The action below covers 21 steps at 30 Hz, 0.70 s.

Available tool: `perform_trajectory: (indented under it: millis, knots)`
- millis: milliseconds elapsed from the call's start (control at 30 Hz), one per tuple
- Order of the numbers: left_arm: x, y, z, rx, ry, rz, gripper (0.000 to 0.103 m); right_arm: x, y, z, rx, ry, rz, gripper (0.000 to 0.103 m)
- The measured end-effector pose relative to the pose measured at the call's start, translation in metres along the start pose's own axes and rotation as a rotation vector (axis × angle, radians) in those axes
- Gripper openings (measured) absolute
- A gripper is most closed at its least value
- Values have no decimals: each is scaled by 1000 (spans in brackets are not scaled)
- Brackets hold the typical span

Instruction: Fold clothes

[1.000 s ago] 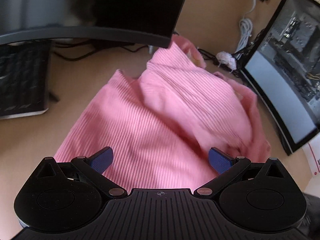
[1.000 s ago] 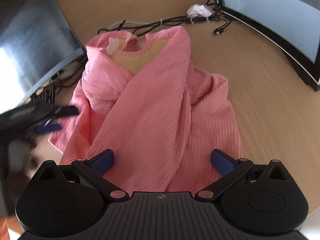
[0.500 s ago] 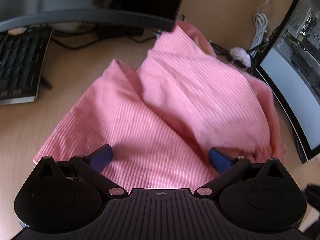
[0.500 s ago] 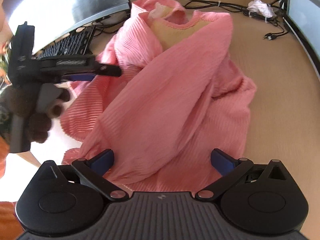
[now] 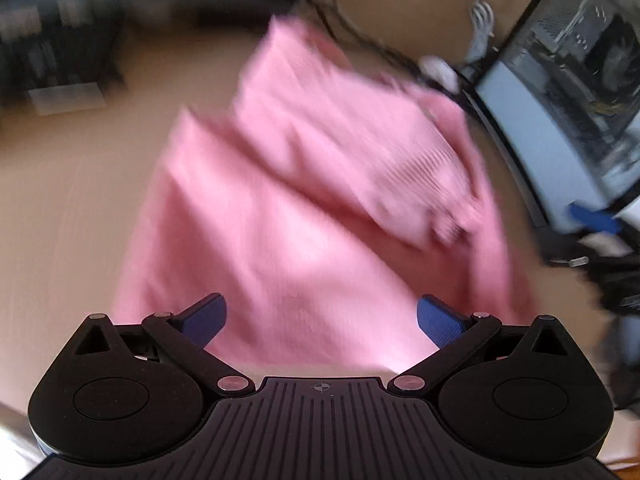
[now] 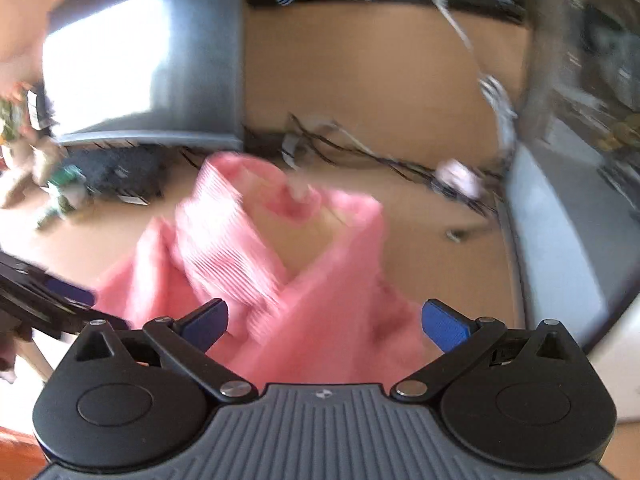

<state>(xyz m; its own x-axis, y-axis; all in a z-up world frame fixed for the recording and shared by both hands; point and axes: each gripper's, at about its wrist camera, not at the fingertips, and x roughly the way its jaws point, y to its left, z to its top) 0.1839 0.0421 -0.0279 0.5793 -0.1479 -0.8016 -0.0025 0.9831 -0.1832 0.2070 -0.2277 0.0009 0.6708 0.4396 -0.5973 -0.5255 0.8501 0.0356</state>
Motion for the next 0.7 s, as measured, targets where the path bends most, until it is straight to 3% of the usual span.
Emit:
perform_trajectory:
  millis: [100, 200, 233, 267, 333, 500, 600, 700]
  knots:
    - [-4, -4, 6, 162, -59, 152, 103, 35, 27, 10, -93, 29, 14, 82]
    - [-12, 14, 7, 180, -83, 170, 103, 78, 44, 14, -169, 114, -20, 63]
    - [-17, 23, 6, 168, -89, 165, 103, 88, 47, 16, -164, 149, -22, 39]
    - [-21, 31, 4, 158, -94, 166, 103, 96, 49, 19, -152, 185, -20, 21]
    - [-31, 50, 2, 145, -98, 185, 103, 105, 59, 29, -142, 222, 2, 11]
    - [-50, 90, 3, 156, -133, 260, 103, 102, 124, 96, -149, 143, 160, 10]
    - [-66, 113, 1, 132, -150, 253, 103, 123, 168, 141, -105, 100, 250, 11]
    - [-78, 129, 0, 119, -167, 244, 103, 142, 206, 176, -62, 64, 294, 20]
